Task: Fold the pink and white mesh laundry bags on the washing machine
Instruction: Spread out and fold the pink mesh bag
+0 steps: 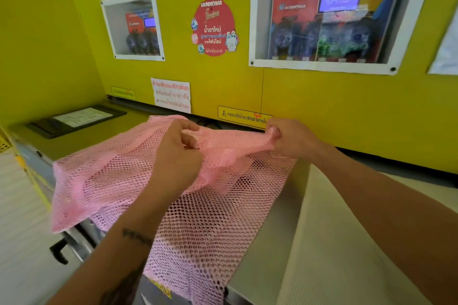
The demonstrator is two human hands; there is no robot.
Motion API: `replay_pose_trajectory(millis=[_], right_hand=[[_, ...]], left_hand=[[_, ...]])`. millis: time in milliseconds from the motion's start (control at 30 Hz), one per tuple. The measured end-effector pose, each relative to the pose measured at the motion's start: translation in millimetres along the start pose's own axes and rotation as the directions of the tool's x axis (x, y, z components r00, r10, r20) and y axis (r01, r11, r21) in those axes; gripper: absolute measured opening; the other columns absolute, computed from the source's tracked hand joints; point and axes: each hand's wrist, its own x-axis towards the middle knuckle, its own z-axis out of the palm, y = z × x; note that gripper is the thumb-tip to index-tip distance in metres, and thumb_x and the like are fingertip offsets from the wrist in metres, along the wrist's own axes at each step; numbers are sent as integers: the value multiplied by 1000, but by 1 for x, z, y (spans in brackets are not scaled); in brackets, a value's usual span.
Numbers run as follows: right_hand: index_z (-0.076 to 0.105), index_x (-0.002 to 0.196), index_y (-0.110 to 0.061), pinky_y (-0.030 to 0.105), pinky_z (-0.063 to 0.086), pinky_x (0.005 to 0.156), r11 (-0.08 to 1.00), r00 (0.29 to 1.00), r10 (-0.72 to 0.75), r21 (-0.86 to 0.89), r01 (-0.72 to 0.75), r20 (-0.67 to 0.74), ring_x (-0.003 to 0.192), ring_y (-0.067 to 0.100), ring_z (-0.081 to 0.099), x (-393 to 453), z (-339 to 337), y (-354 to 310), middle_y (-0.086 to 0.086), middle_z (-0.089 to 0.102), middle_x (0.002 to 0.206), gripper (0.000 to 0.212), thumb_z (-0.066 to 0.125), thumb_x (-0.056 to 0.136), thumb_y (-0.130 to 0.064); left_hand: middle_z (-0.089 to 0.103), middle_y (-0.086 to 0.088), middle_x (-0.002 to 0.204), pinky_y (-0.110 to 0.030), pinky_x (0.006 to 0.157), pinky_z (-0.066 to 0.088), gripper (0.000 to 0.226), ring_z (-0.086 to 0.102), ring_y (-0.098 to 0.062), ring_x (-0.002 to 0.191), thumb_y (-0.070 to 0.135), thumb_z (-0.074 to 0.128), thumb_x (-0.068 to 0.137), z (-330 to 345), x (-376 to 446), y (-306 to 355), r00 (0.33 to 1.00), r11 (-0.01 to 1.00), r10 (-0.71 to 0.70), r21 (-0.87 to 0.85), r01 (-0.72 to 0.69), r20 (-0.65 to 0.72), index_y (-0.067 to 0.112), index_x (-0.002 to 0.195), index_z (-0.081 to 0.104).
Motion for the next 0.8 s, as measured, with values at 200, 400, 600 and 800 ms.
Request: replay_pose_trajectory(millis=[200, 400, 600, 800], right_hand=[[64, 84, -15, 37, 44, 69, 994, 977, 60, -102, -40, 203, 90, 22, 59, -5, 16, 9, -1, 64, 91, 4, 66, 82, -12], [63, 77, -19, 30, 40, 57, 965, 971, 114, -257, -58, 210, 77, 19, 58, -8, 12, 2, 0, 64, 81, 6, 60, 82, -17], [65, 85, -12, 32, 42, 60, 892, 904, 211, -451, -23, 371, 77, 18, 56, -10, -1, -2, 4, 62, 86, 13, 56, 88, -21], [67, 94, -10, 27, 48, 53, 873, 911, 224, -487, -29, 347, 69, 20, 67, -13, -19, -64, 8, 70, 89, 18, 50, 90, -15]], left_hand=[[59, -3, 75, -22, 45, 34, 41, 44, -10, 52, -10, 44, 87, -44, -13, 12, 968, 990, 87, 84, -109, 235, 25, 96, 63], [56, 5, 99, -32, 78, 53, 28, 55, -13, 85, 21, 69, 84, -60, -41, 8, 949, 531, 53, 796, -289, 310, 25, 108, 55], [60, 13, 89, -37, 78, 54, 25, 58, -12, 87, 10, 61, 85, -110, -54, -8, 872, 557, -162, 772, -306, 462, 34, 83, 57], [68, 23, 96, -20, 78, 51, 40, 63, 2, 90, -1, 57, 87, -101, -79, -3, 701, 862, -55, 389, -327, 711, 33, 99, 72]])
